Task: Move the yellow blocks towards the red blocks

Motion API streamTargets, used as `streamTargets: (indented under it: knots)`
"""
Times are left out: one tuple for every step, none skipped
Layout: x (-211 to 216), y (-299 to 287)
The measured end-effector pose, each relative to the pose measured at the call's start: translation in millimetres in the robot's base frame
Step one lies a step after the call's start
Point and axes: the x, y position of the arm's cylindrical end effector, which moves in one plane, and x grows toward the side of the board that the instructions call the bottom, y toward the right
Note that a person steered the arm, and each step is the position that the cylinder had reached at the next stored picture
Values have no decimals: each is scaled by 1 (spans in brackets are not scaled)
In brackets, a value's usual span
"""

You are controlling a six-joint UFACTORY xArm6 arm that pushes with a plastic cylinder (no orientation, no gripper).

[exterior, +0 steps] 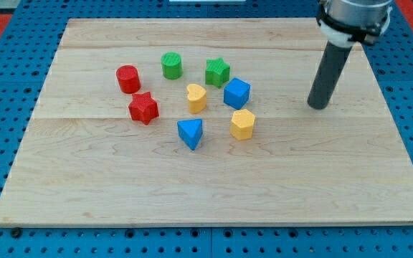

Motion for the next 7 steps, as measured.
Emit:
streamTargets:
  knots:
    - [48,-10]
    - [54,-75]
    - [39,-131]
    - [13,-192]
    - [0,-214]
    - [26,-170]
    - [44,-110]
